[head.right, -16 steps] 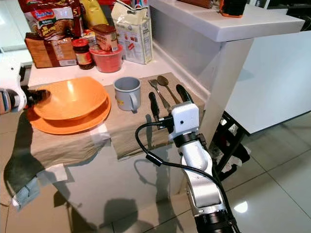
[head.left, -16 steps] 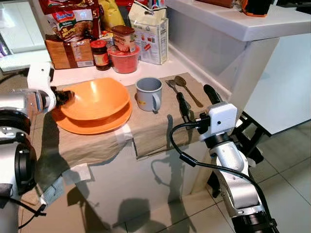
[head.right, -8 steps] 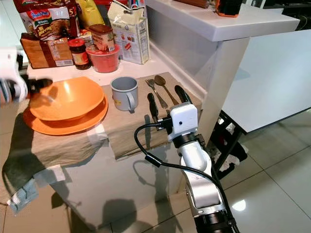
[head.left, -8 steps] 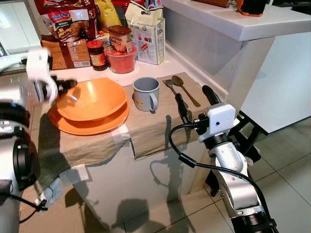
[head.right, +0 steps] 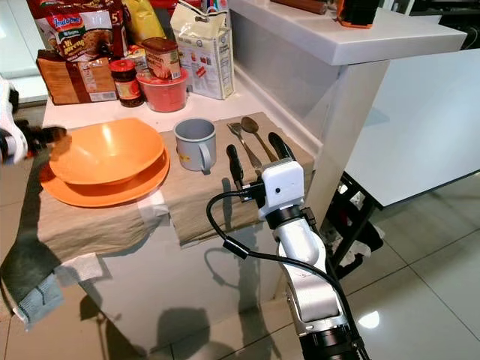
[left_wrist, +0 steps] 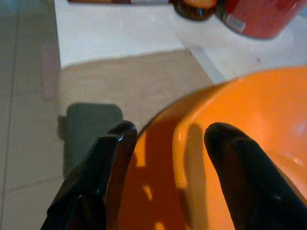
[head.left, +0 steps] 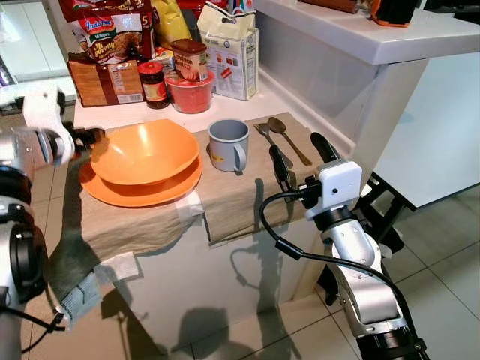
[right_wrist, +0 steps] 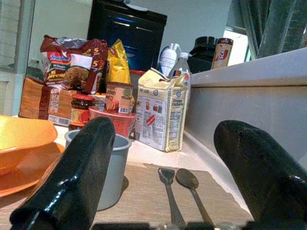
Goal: Setting the table
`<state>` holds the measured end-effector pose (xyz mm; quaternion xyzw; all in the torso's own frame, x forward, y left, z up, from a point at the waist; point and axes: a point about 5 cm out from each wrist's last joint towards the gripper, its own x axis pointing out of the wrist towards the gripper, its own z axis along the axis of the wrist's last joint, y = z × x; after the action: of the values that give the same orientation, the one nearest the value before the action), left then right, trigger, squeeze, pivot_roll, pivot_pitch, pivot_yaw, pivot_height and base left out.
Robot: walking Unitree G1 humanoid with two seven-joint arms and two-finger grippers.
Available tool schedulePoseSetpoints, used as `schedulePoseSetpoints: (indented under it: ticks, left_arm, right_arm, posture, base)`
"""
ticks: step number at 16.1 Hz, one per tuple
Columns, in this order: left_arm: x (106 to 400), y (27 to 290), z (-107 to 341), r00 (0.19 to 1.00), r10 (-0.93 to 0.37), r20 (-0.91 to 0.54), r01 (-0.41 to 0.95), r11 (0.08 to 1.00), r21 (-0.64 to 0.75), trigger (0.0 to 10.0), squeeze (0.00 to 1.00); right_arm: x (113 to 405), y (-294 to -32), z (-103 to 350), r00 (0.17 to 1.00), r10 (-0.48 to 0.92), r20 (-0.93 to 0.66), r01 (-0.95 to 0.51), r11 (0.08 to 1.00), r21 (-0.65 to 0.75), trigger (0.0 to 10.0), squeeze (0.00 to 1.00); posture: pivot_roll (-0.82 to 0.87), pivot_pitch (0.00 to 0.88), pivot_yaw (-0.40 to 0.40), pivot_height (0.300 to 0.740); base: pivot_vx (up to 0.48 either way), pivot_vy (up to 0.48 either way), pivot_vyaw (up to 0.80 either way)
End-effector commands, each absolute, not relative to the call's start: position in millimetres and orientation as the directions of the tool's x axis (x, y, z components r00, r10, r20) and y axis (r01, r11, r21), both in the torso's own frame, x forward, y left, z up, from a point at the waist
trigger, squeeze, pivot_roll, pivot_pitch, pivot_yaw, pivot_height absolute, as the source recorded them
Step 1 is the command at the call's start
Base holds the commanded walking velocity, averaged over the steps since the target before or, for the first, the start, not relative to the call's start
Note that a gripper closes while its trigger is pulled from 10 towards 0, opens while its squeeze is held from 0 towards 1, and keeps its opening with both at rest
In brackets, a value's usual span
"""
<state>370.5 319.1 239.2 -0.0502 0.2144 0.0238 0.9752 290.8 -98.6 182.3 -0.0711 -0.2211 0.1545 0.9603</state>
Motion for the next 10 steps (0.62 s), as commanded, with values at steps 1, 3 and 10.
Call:
schedulePoseSetpoints:
  ticks: [1, 3, 10]
  left_arm:
    - [370.3, 317.5, 239.7, 0.909, 0.012, -0.417, -0.061, 0.993, -0.105, 10.0, 0.0]
    - [368.5, 318.6, 235.2, 0.902, 0.015, -0.43, -0.071, 0.991, -0.114, 10.0, 0.0]
    - [367.7, 310.2, 226.1, 0.893, -0.015, -0.45, -0.061, 0.986, -0.154, 10.0, 0.0]
  right_arm:
    - [291.2, -98.5, 179.2, 0.861, 0.333, 0.384, -0.278, 0.941, -0.193, 10.0, 0.0]
    - [291.6, -98.2, 178.8, 0.86, 0.339, 0.381, -0.283, 0.939, -0.196, 10.0, 0.0]
    - [292.1, -97.4, 178.0, 0.861, 0.344, 0.375, -0.289, 0.937, -0.198, 10.0, 0.0]
  posture:
    - [0.04, 0.0, 0.007, 0.736]
    - [0.04, 0.0, 0.005, 0.736]
    - [0.04, 0.0, 0.006, 0.736]
  base:
    - [0.0, 0.0, 0.0]
    - [0.0, 0.0, 0.0]
    - [0.0, 0.0, 0.0]
